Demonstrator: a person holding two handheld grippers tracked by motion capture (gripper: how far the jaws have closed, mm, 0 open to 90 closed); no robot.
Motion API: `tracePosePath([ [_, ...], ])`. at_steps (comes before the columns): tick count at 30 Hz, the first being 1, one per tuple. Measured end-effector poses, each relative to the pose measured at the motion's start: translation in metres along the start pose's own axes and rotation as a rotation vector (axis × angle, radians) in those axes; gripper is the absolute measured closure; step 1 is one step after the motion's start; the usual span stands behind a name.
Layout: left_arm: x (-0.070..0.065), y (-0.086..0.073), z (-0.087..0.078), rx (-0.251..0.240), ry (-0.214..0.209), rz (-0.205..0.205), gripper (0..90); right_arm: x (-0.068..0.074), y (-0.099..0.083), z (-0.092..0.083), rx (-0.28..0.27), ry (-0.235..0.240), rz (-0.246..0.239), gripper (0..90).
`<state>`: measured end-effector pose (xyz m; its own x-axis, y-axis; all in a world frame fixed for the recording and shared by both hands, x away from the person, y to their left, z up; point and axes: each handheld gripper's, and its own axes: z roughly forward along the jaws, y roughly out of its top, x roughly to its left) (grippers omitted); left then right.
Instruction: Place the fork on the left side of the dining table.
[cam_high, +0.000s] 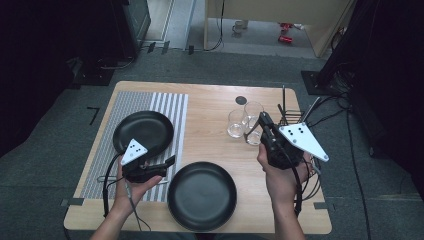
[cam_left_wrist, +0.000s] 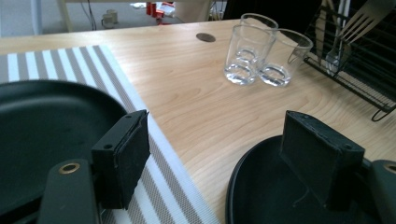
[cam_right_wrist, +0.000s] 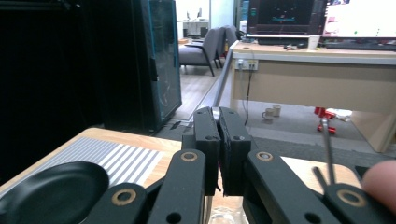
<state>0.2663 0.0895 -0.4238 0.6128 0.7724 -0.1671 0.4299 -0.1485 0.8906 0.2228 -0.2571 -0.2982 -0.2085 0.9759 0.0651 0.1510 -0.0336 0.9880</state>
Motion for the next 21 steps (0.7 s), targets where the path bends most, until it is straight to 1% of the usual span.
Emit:
tracePosePath([
  [11, -0.02, 0.015, 0.013, -0.012, -0.034, 0.028, 24.2, 0.021, -0.006, 0.008, 0.011, 0.05, -0.005, 88.5],
  [16, -0.03, 0.023, 0.018, -0.019, -0.05, 0.046, 24.2, 0.03, -0.007, 0.01, 0.011, 0.067, -0.01, 88.5],
  [21, -0.039, 0.031, 0.024, -0.03, -0.066, 0.054, 24.2, 0.038, -0.009, 0.012, 0.015, 0.083, -0.012, 88.4],
])
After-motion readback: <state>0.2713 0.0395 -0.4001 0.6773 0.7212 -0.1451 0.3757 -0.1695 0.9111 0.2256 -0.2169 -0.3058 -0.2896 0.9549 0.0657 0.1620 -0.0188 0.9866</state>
